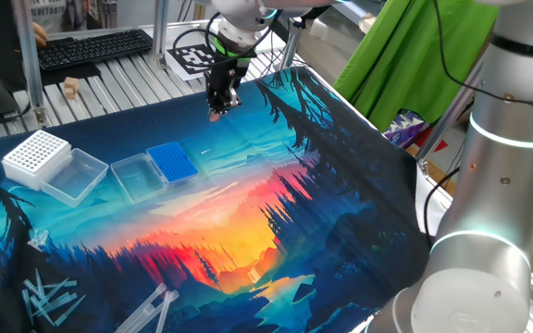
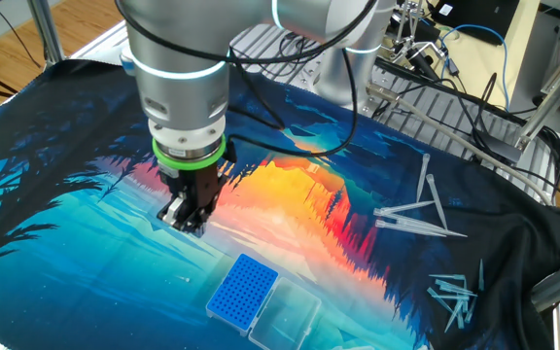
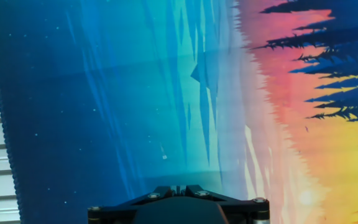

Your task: Insert a small pipette tip into the holder for small pipette tips

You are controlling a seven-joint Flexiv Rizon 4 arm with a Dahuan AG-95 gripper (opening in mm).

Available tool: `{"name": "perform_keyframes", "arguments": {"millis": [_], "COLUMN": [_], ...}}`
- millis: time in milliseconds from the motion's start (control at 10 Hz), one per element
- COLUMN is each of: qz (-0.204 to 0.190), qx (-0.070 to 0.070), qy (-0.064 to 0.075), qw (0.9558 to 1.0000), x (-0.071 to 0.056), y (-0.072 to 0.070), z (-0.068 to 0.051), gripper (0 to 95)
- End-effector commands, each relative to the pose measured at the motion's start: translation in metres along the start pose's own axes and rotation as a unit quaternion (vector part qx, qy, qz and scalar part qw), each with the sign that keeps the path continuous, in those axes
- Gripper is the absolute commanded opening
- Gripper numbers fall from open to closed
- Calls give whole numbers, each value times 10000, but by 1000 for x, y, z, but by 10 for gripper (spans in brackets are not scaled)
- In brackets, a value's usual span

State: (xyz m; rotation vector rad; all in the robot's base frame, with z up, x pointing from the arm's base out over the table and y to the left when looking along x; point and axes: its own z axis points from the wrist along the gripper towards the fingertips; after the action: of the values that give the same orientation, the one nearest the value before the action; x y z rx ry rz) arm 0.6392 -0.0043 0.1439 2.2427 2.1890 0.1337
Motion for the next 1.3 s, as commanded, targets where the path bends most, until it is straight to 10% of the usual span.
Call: {"name": "perform_keyframes", "arguments": {"millis": [100,1300], "qz": [-72,-338], "qx": [-1,-8], "qy": [10,4], "qw": [10000,9994], "x": [-1,-3], "y": [5,13], "z": [2,22], "gripper": [0,0]}}
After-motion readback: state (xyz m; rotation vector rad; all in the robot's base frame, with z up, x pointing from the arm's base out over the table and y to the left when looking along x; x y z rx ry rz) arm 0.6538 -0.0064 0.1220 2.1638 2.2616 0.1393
